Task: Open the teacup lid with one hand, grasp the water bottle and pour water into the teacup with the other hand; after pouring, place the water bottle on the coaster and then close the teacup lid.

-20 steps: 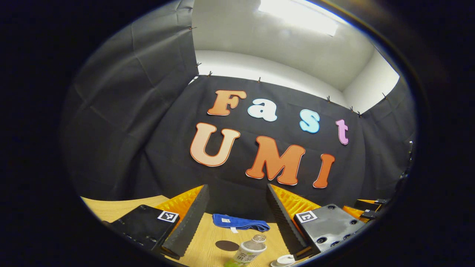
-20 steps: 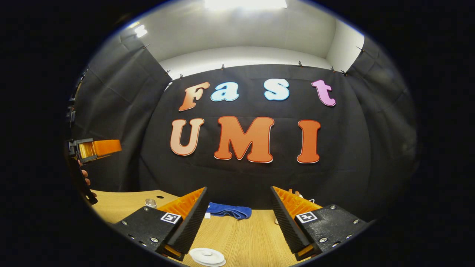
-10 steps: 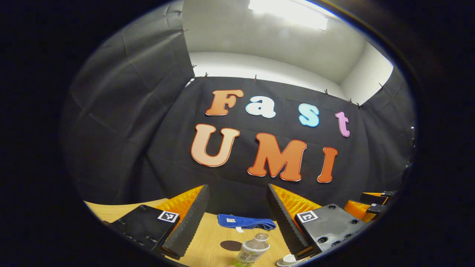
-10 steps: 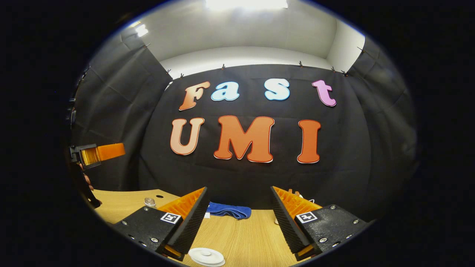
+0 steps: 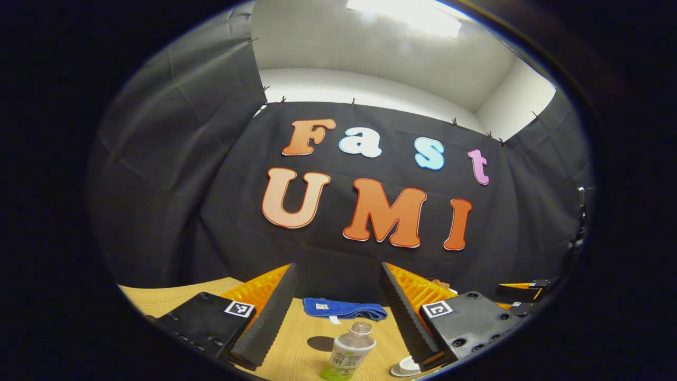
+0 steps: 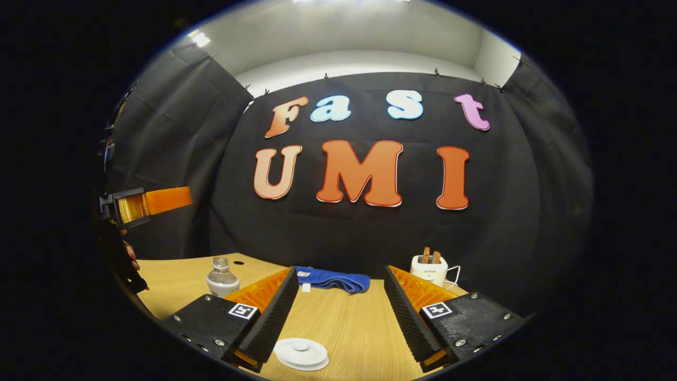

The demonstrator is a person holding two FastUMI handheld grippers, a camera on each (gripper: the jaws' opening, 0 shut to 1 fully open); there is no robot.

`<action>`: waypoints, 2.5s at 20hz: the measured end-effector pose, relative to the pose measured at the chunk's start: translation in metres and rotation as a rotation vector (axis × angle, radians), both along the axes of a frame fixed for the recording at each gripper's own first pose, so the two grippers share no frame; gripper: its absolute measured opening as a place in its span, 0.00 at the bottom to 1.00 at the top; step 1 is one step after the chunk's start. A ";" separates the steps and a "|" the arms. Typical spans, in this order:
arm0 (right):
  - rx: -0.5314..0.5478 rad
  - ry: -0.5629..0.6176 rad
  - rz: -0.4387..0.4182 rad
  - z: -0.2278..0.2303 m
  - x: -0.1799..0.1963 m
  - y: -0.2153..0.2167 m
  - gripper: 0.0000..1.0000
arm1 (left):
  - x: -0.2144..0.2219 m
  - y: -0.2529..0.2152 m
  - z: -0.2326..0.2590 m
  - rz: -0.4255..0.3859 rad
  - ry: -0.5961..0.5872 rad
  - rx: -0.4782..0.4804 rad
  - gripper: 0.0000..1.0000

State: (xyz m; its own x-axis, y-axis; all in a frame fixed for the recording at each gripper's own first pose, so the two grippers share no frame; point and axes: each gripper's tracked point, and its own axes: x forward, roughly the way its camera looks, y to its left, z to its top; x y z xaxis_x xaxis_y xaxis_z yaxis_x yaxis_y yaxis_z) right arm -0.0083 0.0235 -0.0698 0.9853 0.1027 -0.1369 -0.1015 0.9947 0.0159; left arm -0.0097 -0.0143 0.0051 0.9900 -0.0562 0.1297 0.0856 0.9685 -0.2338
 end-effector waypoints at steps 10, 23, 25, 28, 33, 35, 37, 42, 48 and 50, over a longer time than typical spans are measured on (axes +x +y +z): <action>0.053 0.269 0.189 -0.099 -0.021 0.053 0.94 | -0.023 -0.030 -0.036 -0.061 0.048 0.134 0.99; 0.063 0.466 0.213 -0.154 -0.015 0.066 0.55 | -0.025 -0.038 -0.068 -0.105 0.123 0.120 0.99; 0.058 0.505 0.194 -0.161 -0.015 0.061 0.45 | -0.025 -0.037 -0.072 -0.105 0.134 0.127 0.99; 0.094 0.547 0.198 -0.165 -0.015 0.063 0.34 | -0.022 -0.030 -0.071 -0.091 0.133 0.129 0.99; 0.094 0.547 0.219 -0.161 -0.017 0.060 0.34 | -0.018 -0.033 -0.082 -0.116 0.162 0.131 0.99; 0.132 0.546 0.216 -0.163 -0.014 0.061 0.25 | -0.018 -0.040 -0.091 -0.144 0.175 0.136 0.99; 0.160 0.554 0.214 -0.162 -0.014 0.059 0.20 | -0.018 -0.046 -0.105 -0.167 0.212 0.146 0.99; 0.174 0.492 0.173 -0.140 -0.006 0.045 0.18 | -0.015 -0.063 -0.141 -0.231 0.311 0.134 0.99; 0.218 0.438 0.120 -0.116 0.002 0.019 0.18 | -0.008 -0.073 -0.181 -0.275 0.422 0.176 0.98; 0.221 0.411 0.105 -0.105 0.005 0.011 0.18 | -0.003 -0.076 -0.192 -0.278 0.447 0.183 0.99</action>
State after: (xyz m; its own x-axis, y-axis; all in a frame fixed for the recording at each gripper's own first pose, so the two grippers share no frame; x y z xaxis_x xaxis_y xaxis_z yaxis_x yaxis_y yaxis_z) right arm -0.0036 0.0342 -0.1746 0.8367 0.2694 -0.4768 -0.1424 0.9477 0.2855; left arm -0.0131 -0.0905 -0.1868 0.8910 -0.3056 -0.3358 0.2751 0.9517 -0.1363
